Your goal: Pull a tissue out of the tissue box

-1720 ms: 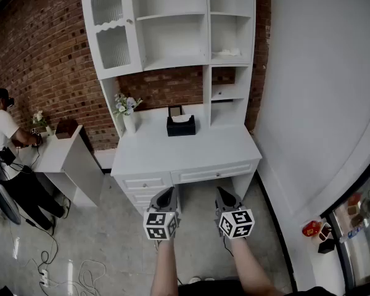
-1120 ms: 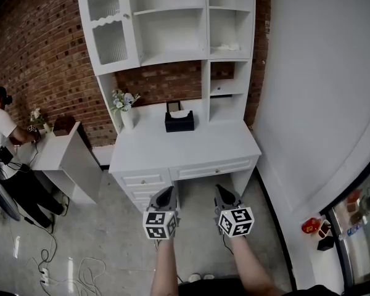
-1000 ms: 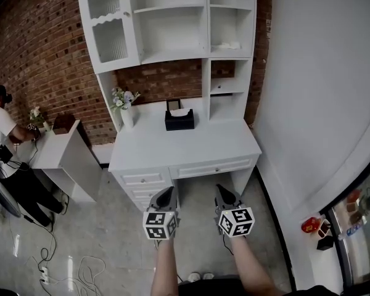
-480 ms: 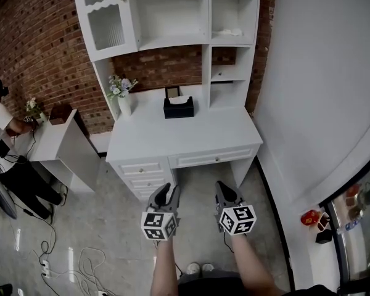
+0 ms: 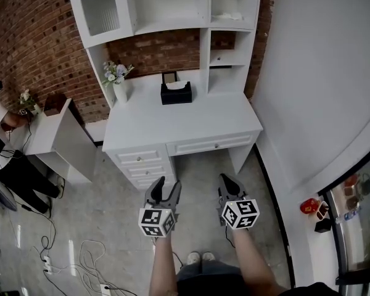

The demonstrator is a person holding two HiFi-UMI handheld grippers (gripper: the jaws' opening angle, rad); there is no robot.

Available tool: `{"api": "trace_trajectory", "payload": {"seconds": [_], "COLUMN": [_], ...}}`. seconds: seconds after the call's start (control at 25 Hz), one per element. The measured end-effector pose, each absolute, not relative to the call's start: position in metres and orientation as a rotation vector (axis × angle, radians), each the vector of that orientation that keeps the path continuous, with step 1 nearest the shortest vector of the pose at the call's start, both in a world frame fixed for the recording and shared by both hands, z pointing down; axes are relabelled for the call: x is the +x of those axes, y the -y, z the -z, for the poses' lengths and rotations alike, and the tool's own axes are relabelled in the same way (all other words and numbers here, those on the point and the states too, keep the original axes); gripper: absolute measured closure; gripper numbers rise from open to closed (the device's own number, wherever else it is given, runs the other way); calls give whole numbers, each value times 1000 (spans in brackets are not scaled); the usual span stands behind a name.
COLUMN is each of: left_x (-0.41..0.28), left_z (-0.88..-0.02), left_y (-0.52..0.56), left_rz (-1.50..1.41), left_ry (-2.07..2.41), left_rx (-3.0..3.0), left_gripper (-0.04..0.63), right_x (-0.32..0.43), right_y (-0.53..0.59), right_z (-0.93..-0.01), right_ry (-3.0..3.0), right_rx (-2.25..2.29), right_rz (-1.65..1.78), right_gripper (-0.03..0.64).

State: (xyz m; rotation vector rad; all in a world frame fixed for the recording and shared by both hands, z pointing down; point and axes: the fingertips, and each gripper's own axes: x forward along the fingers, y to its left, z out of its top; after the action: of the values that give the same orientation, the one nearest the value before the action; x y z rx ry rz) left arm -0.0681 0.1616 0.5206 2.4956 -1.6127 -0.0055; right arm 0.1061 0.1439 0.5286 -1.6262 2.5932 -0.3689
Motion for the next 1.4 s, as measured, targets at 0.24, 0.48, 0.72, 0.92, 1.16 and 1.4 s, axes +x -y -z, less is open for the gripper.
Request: {"api": "trace_trajectory", "payload": {"seconds": [0.24,0.48,0.72,0.92,1.16,1.4], "left_x": [-76,-86,-88,-89,-91,-94], "left_z": [-509,-493,-487,-483,-474,-484], "left_y": [-163,-157,-143,-118,-81,-28], "left_rz": [30,56,77,91,87,70], "left_ry": [1605,1620,1616,1622,1637,1656], "left_rx": [2542,2564,2578,2579,2601,2583], "left_gripper": [391,391,391,391,391,391], "right_x": [103,102,104,106,105,99], "right_y": [-152,-151,-140,-119,-80,-23], "right_z": [-516,-506,-497,-495,-486,-495], "right_ry": [-2551,-2532,-2513,-2514,-2482,-2490], "right_rx": [-1644,-1657,-1670,-1671,-1651,-1628], "right_rz": [309,272,235,210,205,231], "right_gripper": [617,617,617,617,617,617]}}
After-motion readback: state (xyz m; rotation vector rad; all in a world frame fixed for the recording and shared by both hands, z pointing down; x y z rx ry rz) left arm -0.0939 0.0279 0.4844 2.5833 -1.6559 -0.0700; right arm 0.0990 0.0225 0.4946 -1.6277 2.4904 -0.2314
